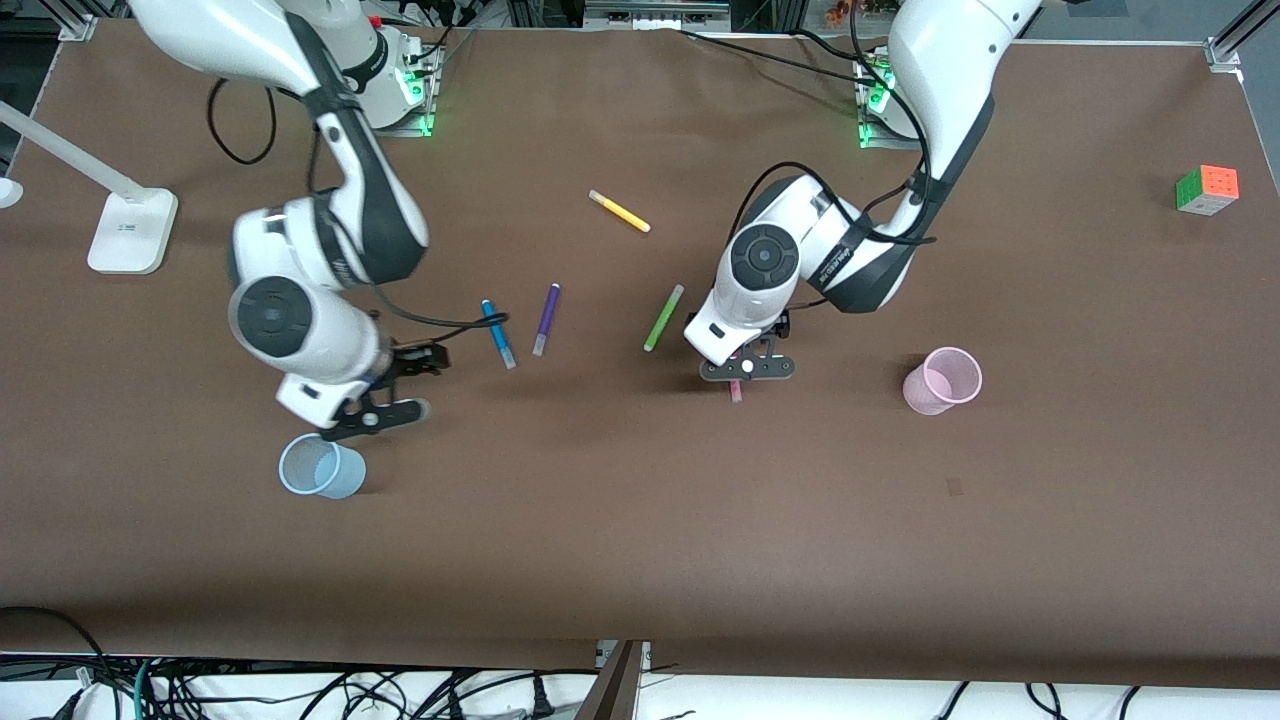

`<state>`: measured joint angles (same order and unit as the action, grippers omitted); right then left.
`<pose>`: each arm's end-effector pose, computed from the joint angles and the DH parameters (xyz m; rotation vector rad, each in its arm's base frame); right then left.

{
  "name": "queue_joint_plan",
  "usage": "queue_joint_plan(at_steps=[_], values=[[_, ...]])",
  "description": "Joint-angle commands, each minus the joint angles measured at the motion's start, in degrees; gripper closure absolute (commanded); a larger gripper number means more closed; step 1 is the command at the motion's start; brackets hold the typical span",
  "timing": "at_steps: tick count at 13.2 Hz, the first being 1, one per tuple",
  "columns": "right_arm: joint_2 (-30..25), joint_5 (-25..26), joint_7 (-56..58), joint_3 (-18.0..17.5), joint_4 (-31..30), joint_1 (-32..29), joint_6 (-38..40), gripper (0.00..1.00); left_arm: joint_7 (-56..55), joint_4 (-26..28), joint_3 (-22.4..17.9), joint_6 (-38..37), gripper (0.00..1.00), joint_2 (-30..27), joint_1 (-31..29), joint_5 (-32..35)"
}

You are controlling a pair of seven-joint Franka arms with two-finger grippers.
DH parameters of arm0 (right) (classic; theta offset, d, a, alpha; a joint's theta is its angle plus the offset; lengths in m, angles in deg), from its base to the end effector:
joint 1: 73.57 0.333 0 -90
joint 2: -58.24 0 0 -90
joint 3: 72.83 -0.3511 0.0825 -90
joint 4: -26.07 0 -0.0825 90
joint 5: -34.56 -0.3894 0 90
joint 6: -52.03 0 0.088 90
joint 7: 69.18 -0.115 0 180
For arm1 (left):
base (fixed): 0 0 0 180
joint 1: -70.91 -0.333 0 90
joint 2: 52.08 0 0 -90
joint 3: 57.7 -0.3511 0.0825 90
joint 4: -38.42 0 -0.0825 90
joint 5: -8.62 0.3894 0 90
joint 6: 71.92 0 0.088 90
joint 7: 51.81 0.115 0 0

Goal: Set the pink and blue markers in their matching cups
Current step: 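Reach the left gripper to the pink marker while the right gripper reaches the blue marker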

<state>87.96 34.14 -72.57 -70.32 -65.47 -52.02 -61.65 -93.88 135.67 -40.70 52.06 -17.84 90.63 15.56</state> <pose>0.6540 0.2306 0.3401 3.0655 0.4228 -0.1956 0.5666 -0.3867 0.2695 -3.1241 -0.0944 0.1940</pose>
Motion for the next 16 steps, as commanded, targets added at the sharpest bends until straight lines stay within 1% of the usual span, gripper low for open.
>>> queue_joint_plan(at_steps=[1,2,4,6,8,10,13,15,16], values=[[1.2,-1.2,-0.2,0.2,-2.7,1.8,-5.7,0.00,-0.6,-0.8,-0.3,2.0,0.00,1.8,0.0,1.6],[1.4,-1.2,-0.4,0.1,-4.6,2.1,-8.8,0.00,-0.6,-0.8,-0.3,2.1,0.00,2.1,0.1,2.5],[2.2,-2.1,-0.4,0.1,-8.3,3.3,-15.0,0.00,-0.6,-0.3,-0.2,3.4,0.00,3.4,0.0,7.1],[2.4,-2.6,-0.4,0.1,-12.0,4.6,-21.0,0.00,-0.7,-0.3,-0.4,5.6,0.00,5.0,-0.1,7.6],[2.4,-2.6,-0.6,0.1,-15.0,5.6,-25.3,0.00,-0.7,-0.2,-0.4,6.6,0.00,5.2,-0.1,7.6],[2.4,-2.6,-2.2,0.1,-16.9,7.1,-27.5,0.00,-0.7,-0.1,-0.4,6.6,0.11,5.6,-0.1,7.7],[3.0,-2.5,-2.2,0.1,-17.4,8.2,-27.6,0.00,-0.6,0.1,-0.4,7.6,0.15,6.2,-0.3,9.3],[3.2,-2.4,-1.4,0.1,-18.1,8.8,-27.6,0.00,-0.6,1.5,-0.4,10.0,0.24,6.4,-0.5,9.3],[3.2,-2.2,-1.2,0.1,-18.7,8.8,-27.6,0.01,-0.4,2.1,-0.4,10.9,0.31,6.4,-0.6,9.3]])
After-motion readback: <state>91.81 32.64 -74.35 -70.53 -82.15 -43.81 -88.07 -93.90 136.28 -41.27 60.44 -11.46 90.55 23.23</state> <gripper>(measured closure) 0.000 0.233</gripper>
